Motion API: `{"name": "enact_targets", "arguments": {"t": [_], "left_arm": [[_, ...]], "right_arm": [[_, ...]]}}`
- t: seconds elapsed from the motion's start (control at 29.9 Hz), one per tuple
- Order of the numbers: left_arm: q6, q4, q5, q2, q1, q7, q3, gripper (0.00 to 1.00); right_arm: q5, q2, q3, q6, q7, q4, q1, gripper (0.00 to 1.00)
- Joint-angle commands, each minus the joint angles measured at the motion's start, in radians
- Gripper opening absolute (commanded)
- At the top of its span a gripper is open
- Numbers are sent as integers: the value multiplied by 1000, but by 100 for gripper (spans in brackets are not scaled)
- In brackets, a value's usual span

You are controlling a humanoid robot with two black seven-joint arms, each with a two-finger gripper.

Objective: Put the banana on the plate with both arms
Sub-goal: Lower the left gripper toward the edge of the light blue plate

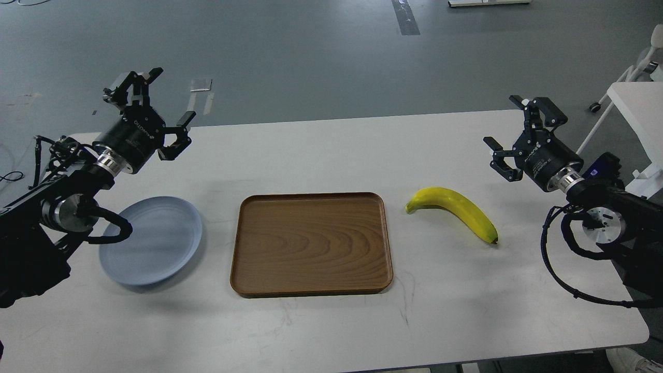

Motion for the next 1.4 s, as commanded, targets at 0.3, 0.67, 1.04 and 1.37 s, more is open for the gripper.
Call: {"name": "enact_targets", "arguments": {"t": [0.3, 0.67, 1.04, 1.37], "left_arm": [[0, 19, 5, 15, -18, -1, 3, 100], [0, 11, 122, 128, -121, -74, -2, 100], [0, -329, 887, 352, -127, -74, -5, 100], [64, -554, 1593, 543, -34, -74, 70, 100]], "right_arm": [[0, -3, -4, 0, 0, 0, 7, 100], [-32, -64, -9, 0, 0, 12, 18, 100], [-86, -82, -6, 0, 0, 18, 20, 100], [-88, -61, 7, 0, 0, 14, 20, 100]]}}
